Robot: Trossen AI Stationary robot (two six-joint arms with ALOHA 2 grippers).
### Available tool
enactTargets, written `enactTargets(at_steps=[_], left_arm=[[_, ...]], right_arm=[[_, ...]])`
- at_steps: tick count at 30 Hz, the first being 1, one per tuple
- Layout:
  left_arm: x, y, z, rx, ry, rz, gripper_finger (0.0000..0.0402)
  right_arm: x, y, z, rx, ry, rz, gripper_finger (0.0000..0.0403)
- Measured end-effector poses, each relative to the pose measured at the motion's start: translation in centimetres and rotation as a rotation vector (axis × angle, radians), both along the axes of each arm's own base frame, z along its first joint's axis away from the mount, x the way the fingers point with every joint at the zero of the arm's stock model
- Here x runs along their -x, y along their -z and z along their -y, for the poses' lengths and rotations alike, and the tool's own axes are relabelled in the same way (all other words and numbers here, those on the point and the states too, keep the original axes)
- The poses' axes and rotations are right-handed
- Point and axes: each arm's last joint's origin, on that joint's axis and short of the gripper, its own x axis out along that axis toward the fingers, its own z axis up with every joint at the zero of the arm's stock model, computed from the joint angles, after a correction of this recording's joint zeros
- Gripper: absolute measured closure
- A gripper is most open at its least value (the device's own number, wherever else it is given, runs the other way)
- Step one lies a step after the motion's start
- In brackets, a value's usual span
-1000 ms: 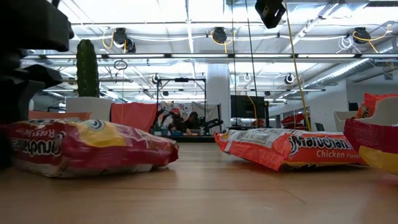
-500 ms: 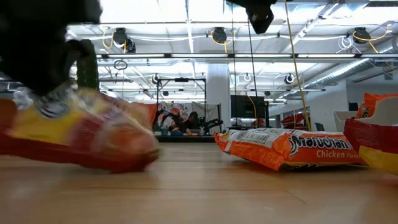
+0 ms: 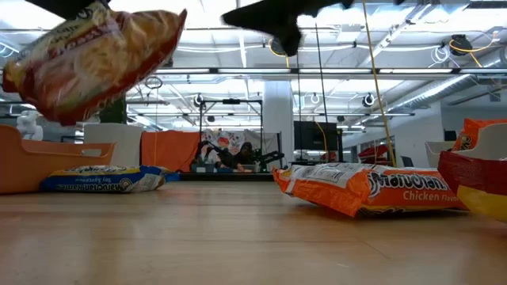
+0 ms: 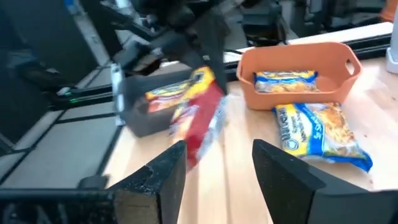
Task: Sort Maruchan noodles
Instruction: Put the left red noodle pack into the black bin
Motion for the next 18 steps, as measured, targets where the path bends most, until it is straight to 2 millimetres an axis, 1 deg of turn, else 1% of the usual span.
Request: enactTargets(at_steps=[2,8,11,15,18], left_arm=[[0.2,0.0,0.2,0.002,0.004,-0.002,0.0398],[0.7,0.2,0.2,0.007,-0.027,-0.023,0.0398],[0.7,0.2,0.1,0.01,-0.033,-0.021,0.0398],[0.8,0.2,0.2,0.015,-0.036,-0.022,0.0398],[0.9,0.3,0.3,0.013,-0.035,-0.025,0.0398]], right_arm=[[-1.3,0.2,-0.1,0.01,0.007,-0.031,0.0216],[-5.6,-0.1,-1.1,0.015,0.012,-0.054,0.02],[-7.2,0.5,-1.6,0.034,0.006,-0.059,0.0194],[-8.1,0.9,-1.8,0.019,0.014,-0.05,0.0184],[-8.3,0.9,-1.5,-0.029,0.02,-0.055,0.0174]])
